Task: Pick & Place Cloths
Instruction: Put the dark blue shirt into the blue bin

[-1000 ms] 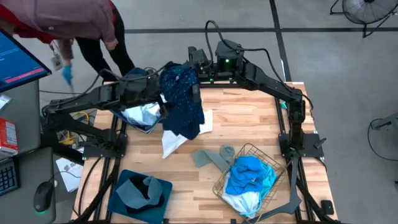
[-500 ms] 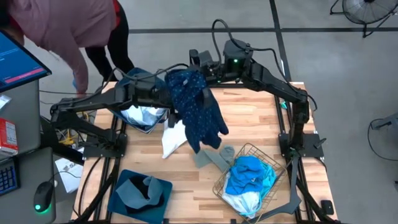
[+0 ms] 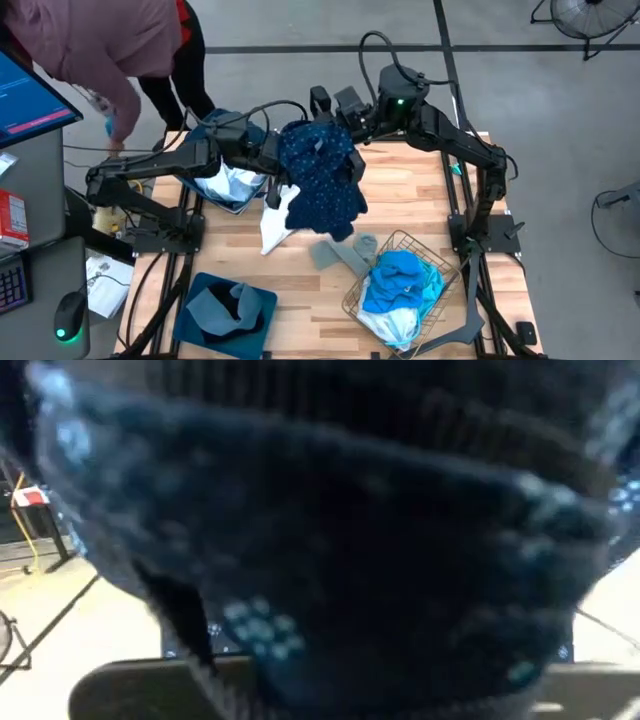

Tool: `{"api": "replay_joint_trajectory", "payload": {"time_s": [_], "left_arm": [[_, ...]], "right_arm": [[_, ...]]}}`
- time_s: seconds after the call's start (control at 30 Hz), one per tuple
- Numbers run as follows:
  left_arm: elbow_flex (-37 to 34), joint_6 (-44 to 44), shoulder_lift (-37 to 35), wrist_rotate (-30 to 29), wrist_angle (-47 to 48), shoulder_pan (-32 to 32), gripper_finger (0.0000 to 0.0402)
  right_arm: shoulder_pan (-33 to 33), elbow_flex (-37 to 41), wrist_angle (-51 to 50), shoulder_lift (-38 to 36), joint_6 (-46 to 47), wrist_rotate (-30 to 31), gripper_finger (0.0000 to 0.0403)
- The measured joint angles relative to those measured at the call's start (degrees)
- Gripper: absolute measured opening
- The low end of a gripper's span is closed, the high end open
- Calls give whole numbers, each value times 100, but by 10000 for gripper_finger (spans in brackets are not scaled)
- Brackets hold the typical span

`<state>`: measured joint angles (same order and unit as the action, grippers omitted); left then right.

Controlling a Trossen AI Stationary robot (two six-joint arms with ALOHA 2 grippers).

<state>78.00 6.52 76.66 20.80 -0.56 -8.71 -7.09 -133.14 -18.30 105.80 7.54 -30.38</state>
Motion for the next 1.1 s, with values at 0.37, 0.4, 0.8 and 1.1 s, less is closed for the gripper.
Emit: {"api": "replay_joint_trajectory", "payload": {"time_s": [0.37,0.4,0.8,1.1], "left_arm": [[-4,186,-781,-1154,196,-226,8],[-4,210,-891,-1260,288,-282,8],[-4,697,-2080,-2961,1528,-870,8],[2,996,-2520,-4523,2624,-1180,8]], "right_arm": [[-152,-2,-847,-479,-14,-108,52],[-192,-2,-962,-511,-28,-105,55],[-536,2,-3271,-721,-1071,977,96],[-536,2,-4314,-744,-1299,1525,202]]}}
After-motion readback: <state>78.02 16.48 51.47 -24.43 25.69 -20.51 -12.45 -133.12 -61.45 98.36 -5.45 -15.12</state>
